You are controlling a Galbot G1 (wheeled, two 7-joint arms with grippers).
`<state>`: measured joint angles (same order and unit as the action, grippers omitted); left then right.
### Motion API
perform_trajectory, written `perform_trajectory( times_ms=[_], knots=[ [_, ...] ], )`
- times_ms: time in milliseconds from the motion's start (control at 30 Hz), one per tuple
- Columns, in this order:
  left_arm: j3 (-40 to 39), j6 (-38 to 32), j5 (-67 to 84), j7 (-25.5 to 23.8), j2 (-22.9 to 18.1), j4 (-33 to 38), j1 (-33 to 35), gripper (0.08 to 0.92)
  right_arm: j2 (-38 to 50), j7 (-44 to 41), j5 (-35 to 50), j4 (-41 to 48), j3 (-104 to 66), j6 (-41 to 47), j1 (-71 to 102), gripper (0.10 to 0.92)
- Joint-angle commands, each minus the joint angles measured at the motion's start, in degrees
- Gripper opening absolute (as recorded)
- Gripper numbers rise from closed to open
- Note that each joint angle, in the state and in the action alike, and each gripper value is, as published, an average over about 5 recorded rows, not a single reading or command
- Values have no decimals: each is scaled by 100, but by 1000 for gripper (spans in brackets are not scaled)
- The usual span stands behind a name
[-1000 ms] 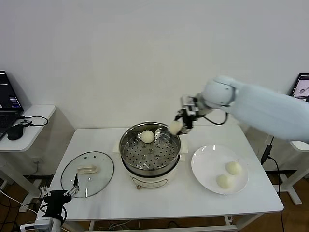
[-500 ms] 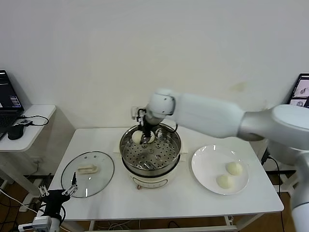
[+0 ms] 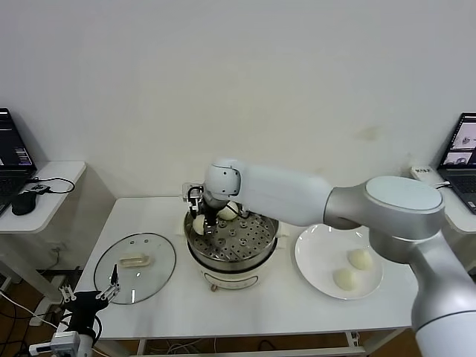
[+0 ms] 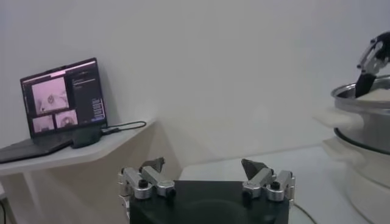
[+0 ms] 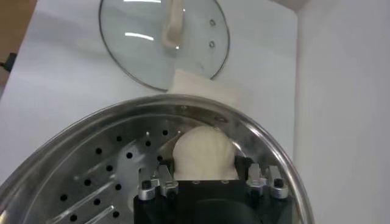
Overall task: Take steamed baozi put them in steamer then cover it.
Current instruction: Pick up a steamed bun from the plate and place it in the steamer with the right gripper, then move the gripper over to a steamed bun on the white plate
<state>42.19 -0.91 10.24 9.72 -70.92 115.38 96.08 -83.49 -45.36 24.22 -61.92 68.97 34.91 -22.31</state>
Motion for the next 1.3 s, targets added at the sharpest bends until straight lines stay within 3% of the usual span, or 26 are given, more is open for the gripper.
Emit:
perform_trajectory(
  times_ms=[33, 200, 400, 733, 1000, 1300],
  knots=[
    [0, 5, -2, 0, -6, 5, 6, 823, -3, -47, -105, -11, 0, 34, 20, 736],
    [1, 12, -5, -1, -16, 27, 13, 823, 737, -553, -53, -769, 62, -58, -651, 817],
    [-44, 34, -24, -5, -22, 65, 11, 823, 2073, -1354, -122, -1867, 288, -514, -1684, 823],
    [-172, 80, -105, -11, -10, 160, 58, 823, 4736, -1780, -857, -3526, 448, -1118, -1924, 823],
    [-259, 76, -237, -4, -25, 203, 173, 823, 6133, -1778, -2095, -3712, -238, -1652, -255, 823],
    [-285, 75, -339, 3, -90, 191, 245, 823, 6378, -1539, -3068, -3382, -1886, -1924, 2212, 823]
  ],
)
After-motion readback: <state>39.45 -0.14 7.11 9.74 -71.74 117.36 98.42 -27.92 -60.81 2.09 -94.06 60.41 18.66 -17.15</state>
